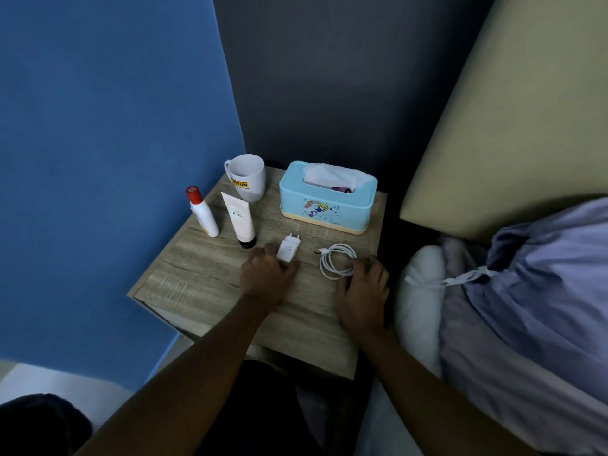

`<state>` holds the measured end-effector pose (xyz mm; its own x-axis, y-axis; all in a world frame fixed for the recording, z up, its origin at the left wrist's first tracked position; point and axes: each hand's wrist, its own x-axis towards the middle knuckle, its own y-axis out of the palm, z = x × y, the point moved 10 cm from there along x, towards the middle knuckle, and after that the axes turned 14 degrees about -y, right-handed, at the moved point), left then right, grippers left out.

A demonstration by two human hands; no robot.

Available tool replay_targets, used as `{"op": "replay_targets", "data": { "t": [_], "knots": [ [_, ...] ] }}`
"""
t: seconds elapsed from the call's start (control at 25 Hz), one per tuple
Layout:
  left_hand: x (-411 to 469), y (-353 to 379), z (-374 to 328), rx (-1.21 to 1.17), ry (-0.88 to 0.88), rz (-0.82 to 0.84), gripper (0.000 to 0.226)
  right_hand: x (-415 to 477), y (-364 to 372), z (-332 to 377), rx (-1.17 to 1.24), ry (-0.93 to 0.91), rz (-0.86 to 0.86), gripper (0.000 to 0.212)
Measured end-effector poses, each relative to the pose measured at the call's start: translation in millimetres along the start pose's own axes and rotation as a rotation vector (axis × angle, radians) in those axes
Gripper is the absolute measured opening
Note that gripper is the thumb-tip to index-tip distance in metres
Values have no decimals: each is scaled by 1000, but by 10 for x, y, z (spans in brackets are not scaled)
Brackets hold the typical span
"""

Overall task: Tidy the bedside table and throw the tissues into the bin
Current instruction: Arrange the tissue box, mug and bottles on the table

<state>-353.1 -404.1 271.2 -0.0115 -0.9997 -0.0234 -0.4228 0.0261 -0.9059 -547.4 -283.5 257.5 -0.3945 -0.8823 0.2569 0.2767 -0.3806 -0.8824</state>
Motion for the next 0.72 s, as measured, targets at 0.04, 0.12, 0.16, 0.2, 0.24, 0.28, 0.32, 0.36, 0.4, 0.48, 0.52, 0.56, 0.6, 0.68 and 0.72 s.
{"op": "replay_targets", "data": {
  "t": [0.04, 0.12, 0.16, 0.2, 0.24, 0.28, 0.32, 0.36, 0.4, 0.48, 0.52, 0.56, 0.6, 0.68, 0.72],
  "knots": [
    [-3, -9, -10, 6, 23, -15, 63, 1, -14, 2, 5, 11, -8, 48],
    [-11, -14, -33, 24, 74, -41, 62, 10, -30, 32, 3, 3, -7, 50],
    [-12, -10, -33, 33, 96, -51, 62, 13, -37, 49, 2, -5, -8, 50],
    [-13, 1, -40, 45, 118, -61, 61, 11, -40, 57, 3, -10, -8, 49],
    [-16, 11, -45, 57, 131, -67, 61, 8, -46, 59, 2, -16, -8, 48],
    [-17, 17, -55, 70, 136, -69, 61, 8, -51, 54, 0, -21, -10, 47],
    [-16, 26, -64, 80, 135, -67, 61, 10, -52, 44, -1, -24, -11, 47],
    [-14, 36, -71, 87, 131, -63, 61, 12, -51, 35, 0, -20, -7, 47],
    [-11, 43, -77, 89, 130, -58, 62, 14, -48, 30, 1, -19, -2, 48],
    [-8, 34, -68, 88, 128, -62, 62, 25, -43, 37, 5, -21, -2, 49],
    [-10, 29, -65, 86, 130, -66, 62, 27, -45, 54, 9, -20, 4, 49],
    [-15, 27, -71, 86, 135, -74, 61, 25, -43, 55, 4, -25, 5, 50],
    [-16, 29, -77, 86, 134, -73, 61, 28, -47, 49, 0, -28, 3, 50],
    [-12, 42, -92, 92, 139, -64, 61, 26, -55, 37, -1, -30, 5, 50],
    [-20, 56, -87, 99, 147, -64, 61, 21, -52, 37, 2, -28, 12, 50]
  ]
}}
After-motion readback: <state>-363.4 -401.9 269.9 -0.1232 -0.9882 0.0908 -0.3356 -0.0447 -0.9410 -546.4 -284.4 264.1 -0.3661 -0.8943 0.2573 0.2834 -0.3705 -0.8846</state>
